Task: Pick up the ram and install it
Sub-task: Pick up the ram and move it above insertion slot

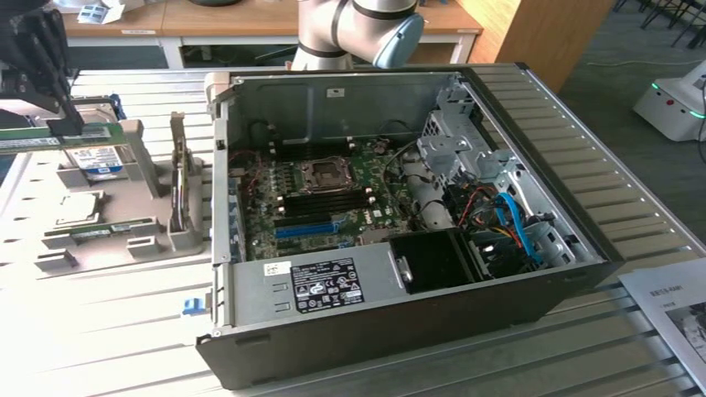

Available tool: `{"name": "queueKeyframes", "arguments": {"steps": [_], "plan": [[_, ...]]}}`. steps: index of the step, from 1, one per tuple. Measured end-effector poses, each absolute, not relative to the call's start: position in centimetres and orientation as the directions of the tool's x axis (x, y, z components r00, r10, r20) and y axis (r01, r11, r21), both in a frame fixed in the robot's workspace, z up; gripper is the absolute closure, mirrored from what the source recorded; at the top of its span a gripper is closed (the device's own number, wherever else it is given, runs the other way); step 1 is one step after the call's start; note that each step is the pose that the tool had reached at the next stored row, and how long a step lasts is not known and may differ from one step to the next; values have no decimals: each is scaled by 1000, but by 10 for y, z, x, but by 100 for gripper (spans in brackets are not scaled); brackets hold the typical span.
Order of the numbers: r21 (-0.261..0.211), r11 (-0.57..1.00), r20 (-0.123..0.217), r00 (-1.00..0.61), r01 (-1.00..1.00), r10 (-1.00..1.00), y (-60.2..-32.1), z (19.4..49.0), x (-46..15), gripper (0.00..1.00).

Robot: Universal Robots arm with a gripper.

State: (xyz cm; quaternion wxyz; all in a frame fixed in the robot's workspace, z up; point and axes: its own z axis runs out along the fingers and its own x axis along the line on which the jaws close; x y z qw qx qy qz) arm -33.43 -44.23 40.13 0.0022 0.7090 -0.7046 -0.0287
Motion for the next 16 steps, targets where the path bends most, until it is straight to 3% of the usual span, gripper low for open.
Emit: {"name": "queueKeyframes", "arguments": {"steps": [16], "plan": [[44, -7, -37, 5, -999, -999, -442, 401, -307, 88]]}}
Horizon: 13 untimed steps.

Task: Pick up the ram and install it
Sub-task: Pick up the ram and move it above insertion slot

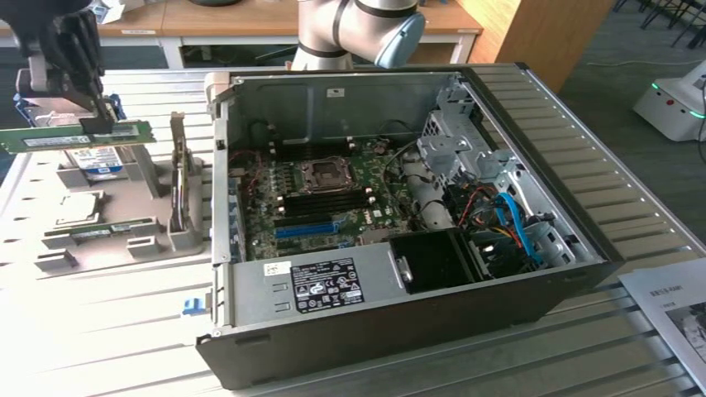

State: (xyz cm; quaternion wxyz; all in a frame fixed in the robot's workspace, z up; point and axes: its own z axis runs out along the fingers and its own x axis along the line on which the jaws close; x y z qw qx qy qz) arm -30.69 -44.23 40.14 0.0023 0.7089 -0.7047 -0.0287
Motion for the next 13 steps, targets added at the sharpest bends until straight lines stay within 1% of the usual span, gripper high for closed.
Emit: {"name": "queueKeyframes", "arguments": {"steps": [13], "plan": [[44, -7, -37, 5, -999, -999, -442, 401, -279, 88]]}}
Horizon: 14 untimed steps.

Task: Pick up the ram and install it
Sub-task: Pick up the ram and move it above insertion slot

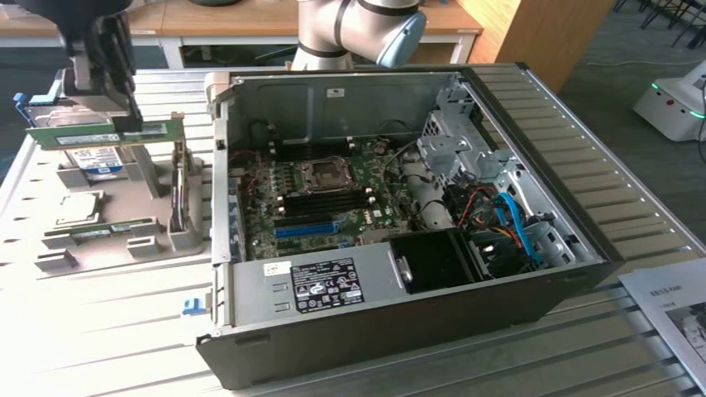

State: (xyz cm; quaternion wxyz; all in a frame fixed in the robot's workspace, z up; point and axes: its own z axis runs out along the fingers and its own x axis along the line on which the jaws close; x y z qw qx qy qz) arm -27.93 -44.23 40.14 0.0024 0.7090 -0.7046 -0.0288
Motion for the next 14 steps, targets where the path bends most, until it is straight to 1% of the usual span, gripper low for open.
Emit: {"name": "queueKeyframes", "arguments": {"steps": [14], "plan": [[44, -7, -37, 6, -999, -999, -442, 401, -249, 88]]}}
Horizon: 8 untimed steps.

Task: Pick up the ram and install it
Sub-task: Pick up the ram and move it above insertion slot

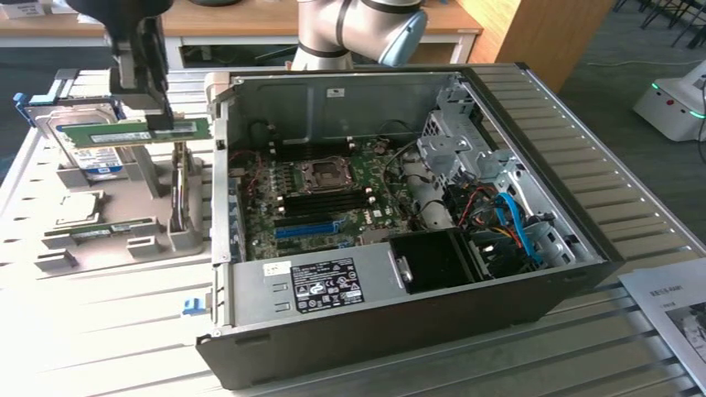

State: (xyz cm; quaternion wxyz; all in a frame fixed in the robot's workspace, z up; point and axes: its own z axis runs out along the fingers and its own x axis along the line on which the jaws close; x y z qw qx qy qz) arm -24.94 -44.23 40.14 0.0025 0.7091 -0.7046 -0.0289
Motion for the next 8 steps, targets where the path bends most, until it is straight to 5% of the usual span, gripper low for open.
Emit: {"name": "queueKeyframes", "arguments": {"steps": [8], "plan": [[45, -7, -37, 6, -999, -999, -442, 401, -231, 88]]}}
